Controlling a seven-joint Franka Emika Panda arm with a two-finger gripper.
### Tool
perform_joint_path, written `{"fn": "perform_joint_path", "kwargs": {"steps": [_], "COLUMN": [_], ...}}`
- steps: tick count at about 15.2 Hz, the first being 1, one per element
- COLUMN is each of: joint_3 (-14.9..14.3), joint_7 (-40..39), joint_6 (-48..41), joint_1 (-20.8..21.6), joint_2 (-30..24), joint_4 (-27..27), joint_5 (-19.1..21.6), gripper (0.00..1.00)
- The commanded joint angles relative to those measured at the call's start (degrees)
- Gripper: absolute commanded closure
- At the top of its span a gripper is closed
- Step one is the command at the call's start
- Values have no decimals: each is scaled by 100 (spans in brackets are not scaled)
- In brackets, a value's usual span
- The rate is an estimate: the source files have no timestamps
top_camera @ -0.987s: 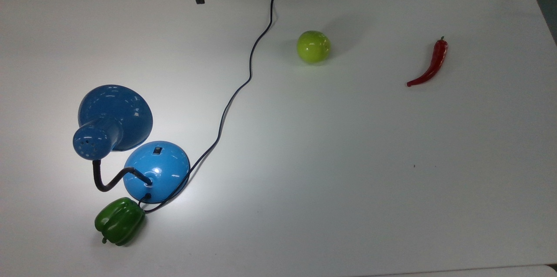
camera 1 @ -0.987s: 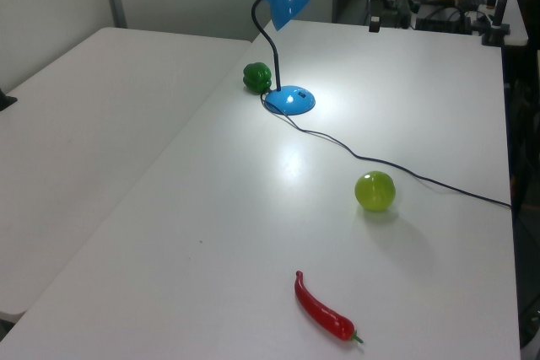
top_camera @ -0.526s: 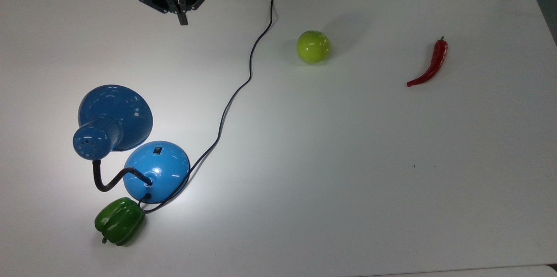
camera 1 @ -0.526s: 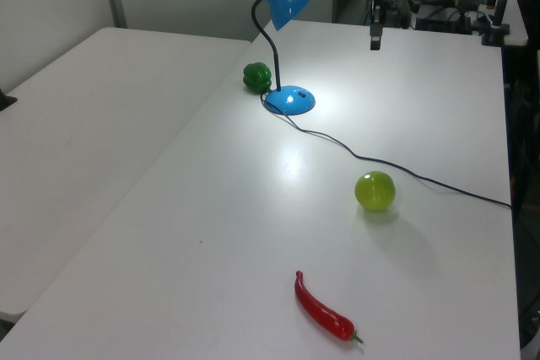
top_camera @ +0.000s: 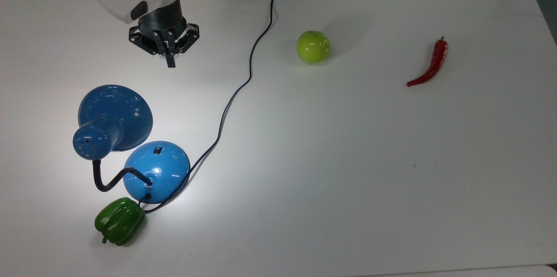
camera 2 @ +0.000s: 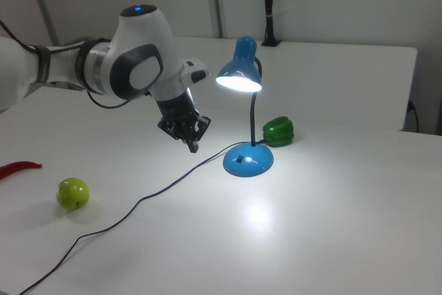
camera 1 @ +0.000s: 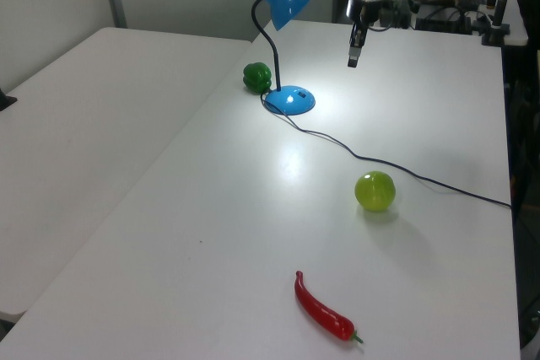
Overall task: Turn off lamp
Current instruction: 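Move the gripper down toward the switch on the blue lamp base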
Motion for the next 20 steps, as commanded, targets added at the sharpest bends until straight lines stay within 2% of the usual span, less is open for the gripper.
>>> {"fn": "perform_joint_path", "kwargs": {"steps": [1, 13, 20], "joint_3": [-37, -37, -37], "joint_7": [-43, -43, -43], "joint_6": [1003, 3368, 3765], "joint_1": [-44, -167, -211], "joint_2": [61, 1168, 1670], "joint_4": [-437, -342, 2], "joint_5": [33, 569, 701], "gripper": [100, 100, 100]}}
